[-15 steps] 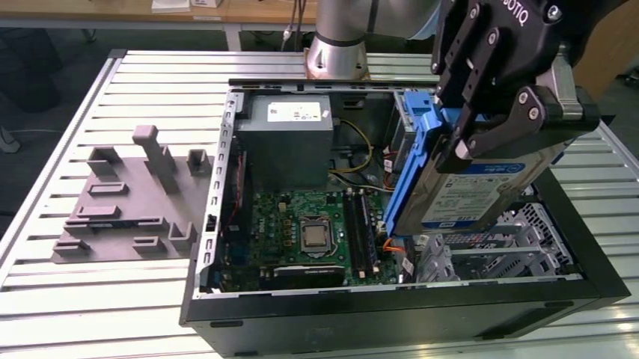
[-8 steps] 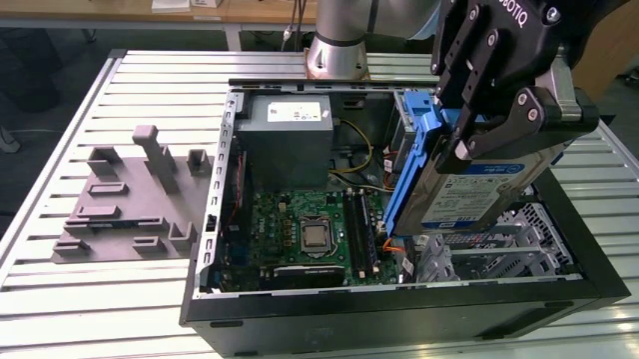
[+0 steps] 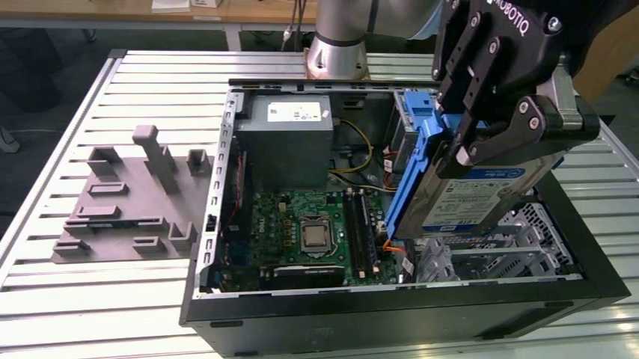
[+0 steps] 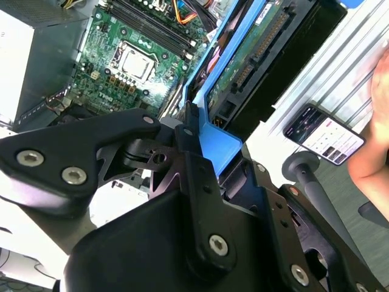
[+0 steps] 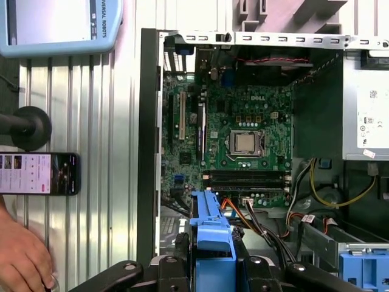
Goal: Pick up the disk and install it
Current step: 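Insert the disk into the insertion slot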
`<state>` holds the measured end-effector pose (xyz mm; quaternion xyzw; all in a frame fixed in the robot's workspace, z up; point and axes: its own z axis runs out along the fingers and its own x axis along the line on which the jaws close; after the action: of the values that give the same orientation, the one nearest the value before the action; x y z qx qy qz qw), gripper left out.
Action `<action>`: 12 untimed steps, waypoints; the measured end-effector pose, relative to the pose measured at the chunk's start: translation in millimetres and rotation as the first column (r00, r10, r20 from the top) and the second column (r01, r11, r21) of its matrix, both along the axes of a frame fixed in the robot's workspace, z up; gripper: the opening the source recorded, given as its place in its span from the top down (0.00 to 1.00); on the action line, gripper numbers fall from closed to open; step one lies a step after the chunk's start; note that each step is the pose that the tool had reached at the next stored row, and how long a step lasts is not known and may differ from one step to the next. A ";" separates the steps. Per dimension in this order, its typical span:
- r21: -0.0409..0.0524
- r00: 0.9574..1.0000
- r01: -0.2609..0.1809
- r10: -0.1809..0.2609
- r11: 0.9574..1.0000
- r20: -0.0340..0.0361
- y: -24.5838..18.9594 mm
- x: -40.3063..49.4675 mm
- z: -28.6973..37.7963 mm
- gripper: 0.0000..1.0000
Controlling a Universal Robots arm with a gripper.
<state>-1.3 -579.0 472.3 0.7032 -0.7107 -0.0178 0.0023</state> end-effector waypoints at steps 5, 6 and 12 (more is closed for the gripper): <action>0.000 1.000 0.000 0.000 1.000 0.000 -0.1 10.5 -4.0 0.64; 0.000 1.000 0.000 0.000 1.000 0.000 -0.1 13.6 -4.5 0.64; 0.000 1.000 0.000 0.000 1.000 0.000 -0.1 29.0 -6.3 0.64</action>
<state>27.7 -579.1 466.0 0.7033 -0.7107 -0.0177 0.0024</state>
